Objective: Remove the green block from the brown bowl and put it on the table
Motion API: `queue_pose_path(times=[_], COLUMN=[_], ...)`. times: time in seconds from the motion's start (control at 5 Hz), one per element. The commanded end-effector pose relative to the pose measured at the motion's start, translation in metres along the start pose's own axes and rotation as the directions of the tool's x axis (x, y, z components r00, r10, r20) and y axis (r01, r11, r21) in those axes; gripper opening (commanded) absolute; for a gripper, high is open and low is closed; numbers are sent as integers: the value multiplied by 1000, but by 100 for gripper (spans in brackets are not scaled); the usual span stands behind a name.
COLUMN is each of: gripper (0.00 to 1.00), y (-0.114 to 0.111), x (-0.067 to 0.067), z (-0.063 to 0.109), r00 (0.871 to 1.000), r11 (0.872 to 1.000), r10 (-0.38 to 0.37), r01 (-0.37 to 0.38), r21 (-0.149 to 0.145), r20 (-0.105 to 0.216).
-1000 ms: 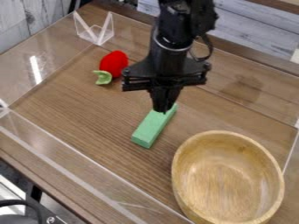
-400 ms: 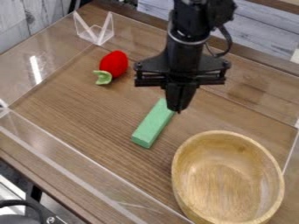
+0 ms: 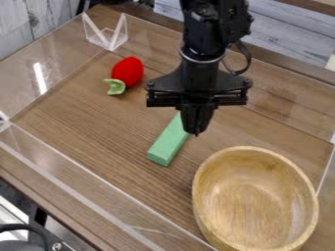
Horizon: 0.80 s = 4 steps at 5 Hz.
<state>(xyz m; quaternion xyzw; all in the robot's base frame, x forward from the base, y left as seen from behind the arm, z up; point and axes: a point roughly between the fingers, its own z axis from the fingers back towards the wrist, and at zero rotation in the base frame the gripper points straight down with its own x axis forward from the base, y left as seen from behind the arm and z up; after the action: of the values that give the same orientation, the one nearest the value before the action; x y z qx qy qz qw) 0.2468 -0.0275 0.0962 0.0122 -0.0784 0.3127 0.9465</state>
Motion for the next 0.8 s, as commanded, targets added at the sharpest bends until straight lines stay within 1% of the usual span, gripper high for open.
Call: queue_pose_path(times=[0.0, 0.2, 0.4, 0.6], gripper=[100, 100, 100, 100], y=[16, 22, 27, 29], x=[8, 11, 15, 23], z=[4, 13, 17, 17], r00=[999, 997, 995, 997], r11=[999, 996, 994, 997], r10=[-30, -70, -98, -63], r01=[31, 71, 100, 65], r21=[-37, -50, -48, -31], r20=[33, 27, 33, 53])
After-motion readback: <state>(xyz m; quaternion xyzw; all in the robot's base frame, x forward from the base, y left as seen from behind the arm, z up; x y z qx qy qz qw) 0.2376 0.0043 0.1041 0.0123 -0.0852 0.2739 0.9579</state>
